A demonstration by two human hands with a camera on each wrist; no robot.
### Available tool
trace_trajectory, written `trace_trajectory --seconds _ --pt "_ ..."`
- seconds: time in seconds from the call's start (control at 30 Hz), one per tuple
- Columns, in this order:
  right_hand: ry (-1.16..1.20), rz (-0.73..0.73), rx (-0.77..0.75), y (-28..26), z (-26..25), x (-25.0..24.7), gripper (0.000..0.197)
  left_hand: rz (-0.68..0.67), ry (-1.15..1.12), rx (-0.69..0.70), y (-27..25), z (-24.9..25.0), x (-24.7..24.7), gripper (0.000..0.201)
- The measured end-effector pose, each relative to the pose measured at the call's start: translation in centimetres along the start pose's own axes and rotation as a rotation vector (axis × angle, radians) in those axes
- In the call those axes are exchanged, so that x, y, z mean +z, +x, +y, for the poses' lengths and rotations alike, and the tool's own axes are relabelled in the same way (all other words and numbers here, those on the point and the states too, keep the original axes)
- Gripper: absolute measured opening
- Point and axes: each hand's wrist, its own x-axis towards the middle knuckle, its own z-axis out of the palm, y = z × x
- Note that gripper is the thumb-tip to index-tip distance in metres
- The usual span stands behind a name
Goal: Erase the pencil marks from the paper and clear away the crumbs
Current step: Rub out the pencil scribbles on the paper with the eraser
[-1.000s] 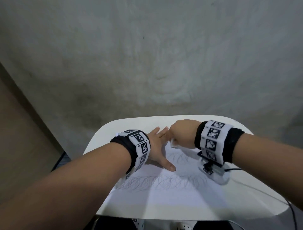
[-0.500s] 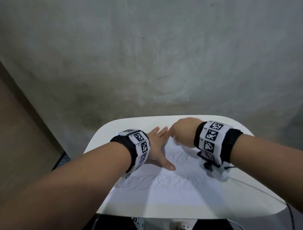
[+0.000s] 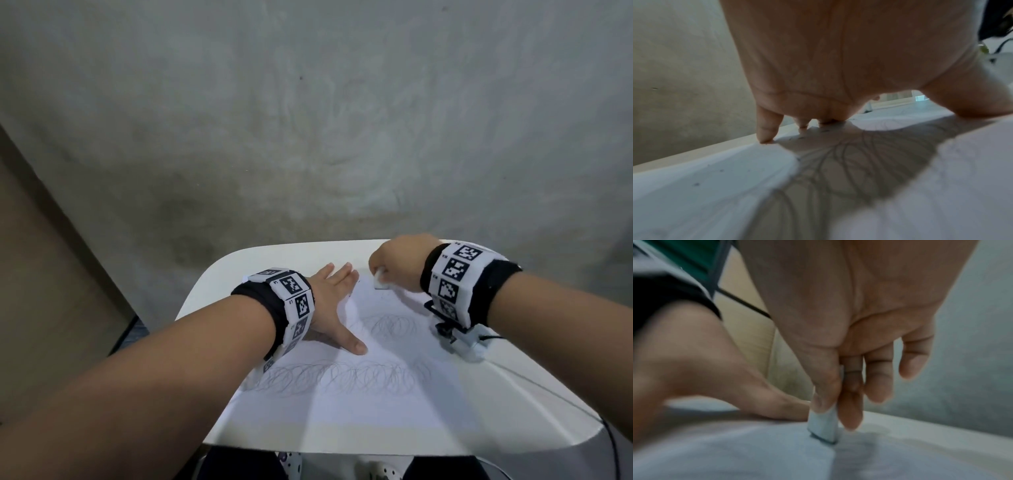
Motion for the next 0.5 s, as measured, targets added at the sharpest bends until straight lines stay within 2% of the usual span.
trace_trajectory --seconds 0.07,0.1,0.17,0.23,0.37,0.43,0.5 --pt "0.044 -0.020 -0.109 -0.1 -1.2 0.8 0.015 0.008 -0.023 0.019 0.1 0.0 0.0 0.131" --pt "0.083 -0.036 -0.102 -0.1 -0.9 0.8 0.013 0.011 -0.025 0.020 0.0 0.0 0.0 0.131" --pt "0.127 -0.038 0.012 0.1 1.0 0.0 0.008 0.003 -0.001 0.000 0.0 0.0 0.0 0.130" --pt "0.048 -0.013 0.071 0.1 1.8 -0.4 0.009 -0.004 0.006 -0.014 0.0 0.1 -0.1 0.130" --pt "0.048 -0.022 -0.114 -0.3 -0.8 0.9 0.016 -0.010 0.001 0.005 -0.1 0.1 -0.2 0.129" --pt "0.094 -0.054 -0.022 -0.3 0.4 0.3 0.014 -0.012 0.003 -0.003 -0.2 0.1 -0.1 0.129" --pt "0.026 -0.033 0.056 -0.1 1.3 -0.1 0.010 -0.006 0.001 -0.015 -0.3 0.2 -0.1 0.128"
